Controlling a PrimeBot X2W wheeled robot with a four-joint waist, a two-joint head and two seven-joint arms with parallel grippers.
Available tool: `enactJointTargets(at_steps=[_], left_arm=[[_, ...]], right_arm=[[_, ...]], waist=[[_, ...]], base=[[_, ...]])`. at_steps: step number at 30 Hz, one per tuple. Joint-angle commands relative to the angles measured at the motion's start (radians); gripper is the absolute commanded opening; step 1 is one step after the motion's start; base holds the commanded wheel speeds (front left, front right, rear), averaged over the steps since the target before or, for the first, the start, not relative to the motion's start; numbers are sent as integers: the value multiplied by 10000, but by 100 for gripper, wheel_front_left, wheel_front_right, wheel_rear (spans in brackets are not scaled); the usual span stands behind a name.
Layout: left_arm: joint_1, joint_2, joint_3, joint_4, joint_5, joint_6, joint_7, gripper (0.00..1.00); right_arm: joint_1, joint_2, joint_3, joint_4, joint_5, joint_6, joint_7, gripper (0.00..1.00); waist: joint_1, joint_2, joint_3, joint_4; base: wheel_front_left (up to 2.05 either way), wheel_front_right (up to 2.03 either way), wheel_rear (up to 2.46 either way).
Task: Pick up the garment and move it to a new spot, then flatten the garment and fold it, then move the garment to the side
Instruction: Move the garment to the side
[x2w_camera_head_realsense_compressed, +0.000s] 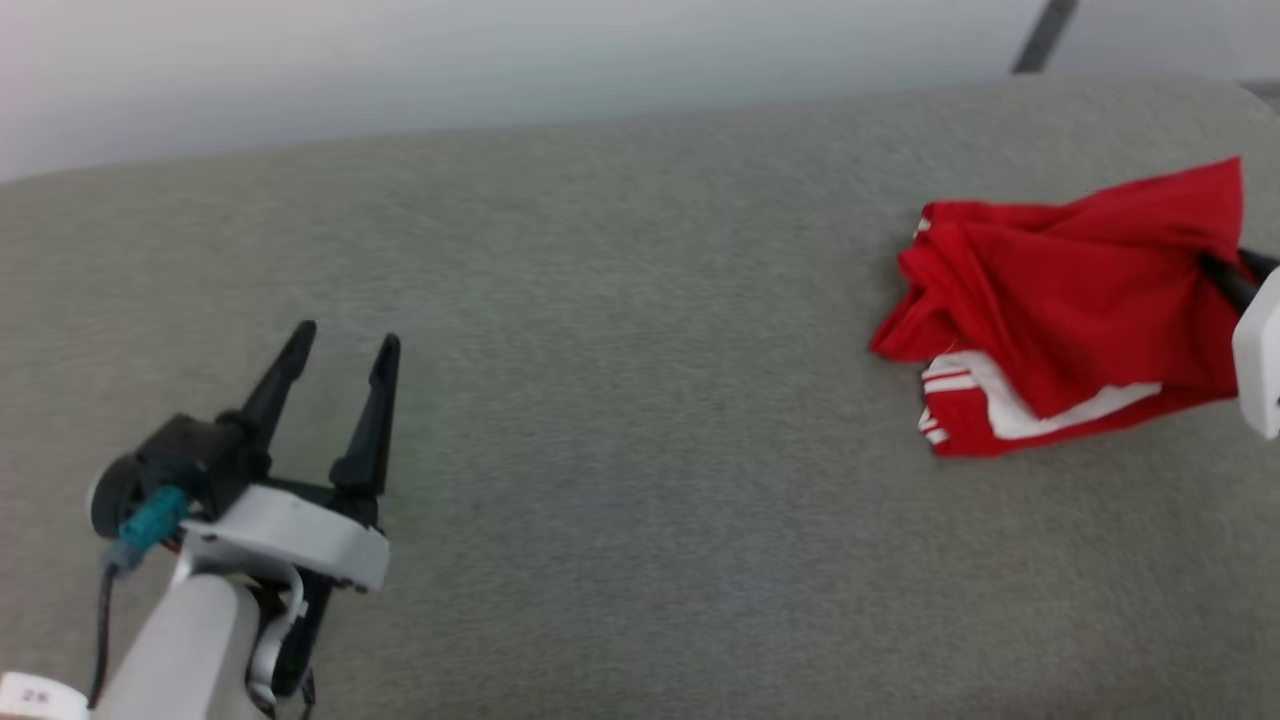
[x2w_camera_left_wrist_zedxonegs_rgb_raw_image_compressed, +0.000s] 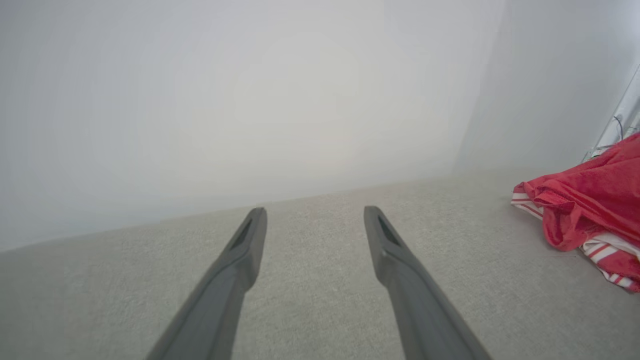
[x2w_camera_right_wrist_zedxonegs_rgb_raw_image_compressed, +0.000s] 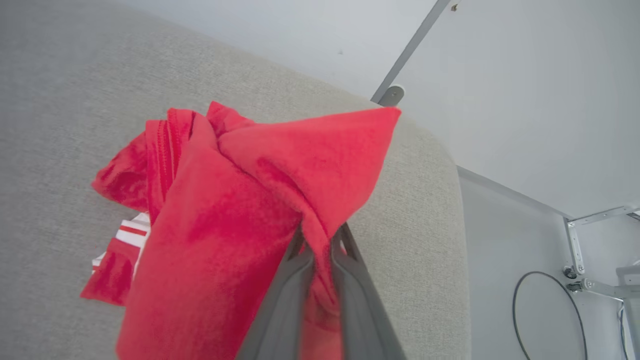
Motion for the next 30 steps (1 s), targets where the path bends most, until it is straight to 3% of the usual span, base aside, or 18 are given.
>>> enactJointTargets(at_steps=[1, 15, 30], left_arm=[[-233, 96, -1, -14, 29, -39, 17, 100], [-1101, 582, -213, -388, 263, -109, 438, 100], [-1854, 784, -571, -637, 352, -268, 671, 100]], right_arm=[[-311, -82, 119, 134, -89, -15, -209, 0], [-1675, -624, 1100, 1627, -675, -15, -1785, 0], [-2785, -915, 1452, 4241, -1873, -15, -3574, 0]], waist=[[0, -1, 634, -717], [0, -1, 1694, -1841], [0, -1, 2699, -1749]], base=[[0, 0, 0], [0, 0, 0], [0, 0, 0]])
